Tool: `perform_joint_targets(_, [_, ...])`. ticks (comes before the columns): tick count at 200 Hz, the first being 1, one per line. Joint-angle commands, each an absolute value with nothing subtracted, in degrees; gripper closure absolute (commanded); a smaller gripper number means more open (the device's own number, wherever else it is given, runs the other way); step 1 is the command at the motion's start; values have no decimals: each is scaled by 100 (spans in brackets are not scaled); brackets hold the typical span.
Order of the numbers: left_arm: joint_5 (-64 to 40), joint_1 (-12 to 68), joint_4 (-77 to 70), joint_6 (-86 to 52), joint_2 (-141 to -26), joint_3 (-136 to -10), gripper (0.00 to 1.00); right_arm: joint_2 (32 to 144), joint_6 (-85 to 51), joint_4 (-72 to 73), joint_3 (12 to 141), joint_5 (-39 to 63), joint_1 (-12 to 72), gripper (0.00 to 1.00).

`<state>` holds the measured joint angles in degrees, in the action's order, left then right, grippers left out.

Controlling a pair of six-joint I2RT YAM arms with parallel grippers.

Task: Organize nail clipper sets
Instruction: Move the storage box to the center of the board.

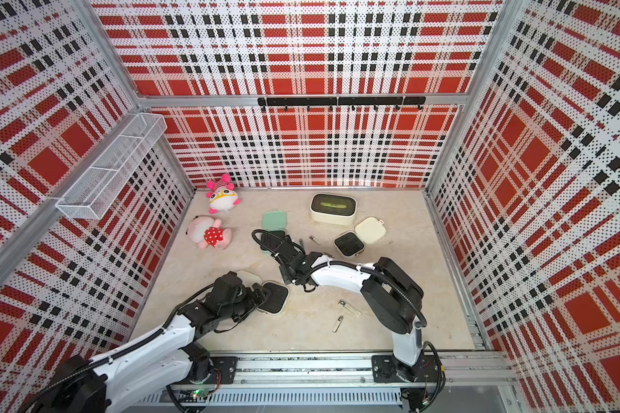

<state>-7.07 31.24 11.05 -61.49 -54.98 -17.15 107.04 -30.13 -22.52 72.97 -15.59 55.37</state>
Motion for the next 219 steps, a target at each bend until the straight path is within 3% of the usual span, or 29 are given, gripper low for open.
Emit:
perform_joint_targets(1, [-698,2945,819,-5887,-5781,-1909,9,10403,-3111,-2250,7225,-1739,5572,80])
perform_joint_targets(73, [-926,2388,482,-5349,-6606,-2378,10,10248,-3052,-2094,6986,-1634,5563,79])
perform_joint_targets(142, [-1168,2345,-4,-5291,-7355,-2750,11,10369,-2902,-2039,7128,-1407,5563,80])
perform_joint_targets(191, [-1154,2308,238,-5246,-7096,-2761,10,10370,-2969,-1947,7136,-1229,5572,80])
perform_joint_targets(219, [-1133,1895,738,-4937,-6723,-2764,11,10466,-3045,-1882,7219,-979,5603,80])
